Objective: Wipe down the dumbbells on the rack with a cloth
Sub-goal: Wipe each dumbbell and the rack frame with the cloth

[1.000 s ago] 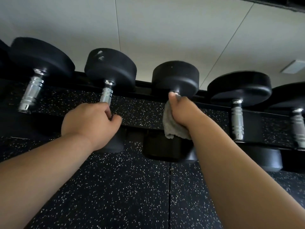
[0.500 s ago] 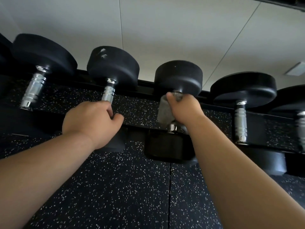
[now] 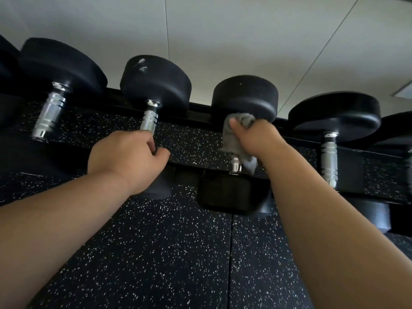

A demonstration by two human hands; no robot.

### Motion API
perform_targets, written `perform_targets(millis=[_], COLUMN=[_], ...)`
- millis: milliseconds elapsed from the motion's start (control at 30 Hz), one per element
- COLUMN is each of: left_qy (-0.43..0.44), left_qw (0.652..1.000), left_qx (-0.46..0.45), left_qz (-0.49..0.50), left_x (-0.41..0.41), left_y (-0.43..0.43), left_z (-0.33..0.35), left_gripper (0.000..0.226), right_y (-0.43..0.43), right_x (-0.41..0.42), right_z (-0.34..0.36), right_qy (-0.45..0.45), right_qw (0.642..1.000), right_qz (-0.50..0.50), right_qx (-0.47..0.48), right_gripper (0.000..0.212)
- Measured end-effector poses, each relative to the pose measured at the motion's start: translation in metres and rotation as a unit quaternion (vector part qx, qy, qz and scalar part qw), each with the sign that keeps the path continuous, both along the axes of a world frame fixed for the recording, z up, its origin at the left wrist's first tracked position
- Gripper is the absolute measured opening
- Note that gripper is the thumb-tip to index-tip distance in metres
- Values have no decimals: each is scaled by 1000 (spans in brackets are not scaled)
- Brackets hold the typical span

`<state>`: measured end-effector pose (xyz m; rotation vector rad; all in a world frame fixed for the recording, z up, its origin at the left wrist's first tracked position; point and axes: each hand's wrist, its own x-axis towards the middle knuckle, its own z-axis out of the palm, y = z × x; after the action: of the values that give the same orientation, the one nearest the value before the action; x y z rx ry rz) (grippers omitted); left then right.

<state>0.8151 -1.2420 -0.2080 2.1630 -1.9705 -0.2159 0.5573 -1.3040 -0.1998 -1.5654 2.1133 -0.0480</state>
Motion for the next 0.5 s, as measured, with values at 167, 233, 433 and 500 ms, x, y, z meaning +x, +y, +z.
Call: perform_targets(millis=[167, 233, 433, 500], left_qy=[5, 1, 1, 5], left_qw=[1000, 1000, 1000, 1000], left_qx=[-3, -2, 3, -1], left_qz=[-1, -2, -7, -8], left_x=[1, 1, 1, 2], left_y=[0, 0, 1, 0], left_z=[-1, -1, -1, -1], left_gripper=[27, 28, 29, 30], right_y=[24, 41, 53, 62], right_x=[-4, -10, -20, -26], right_z=[-4, -1, 15, 23], right_qy=[-8, -20, -20, -101], right_qw=[996, 987, 993, 994], right_qz=[65, 84, 79, 35], right_qx=[60, 132, 91, 23], right_gripper=[79, 77, 59, 59])
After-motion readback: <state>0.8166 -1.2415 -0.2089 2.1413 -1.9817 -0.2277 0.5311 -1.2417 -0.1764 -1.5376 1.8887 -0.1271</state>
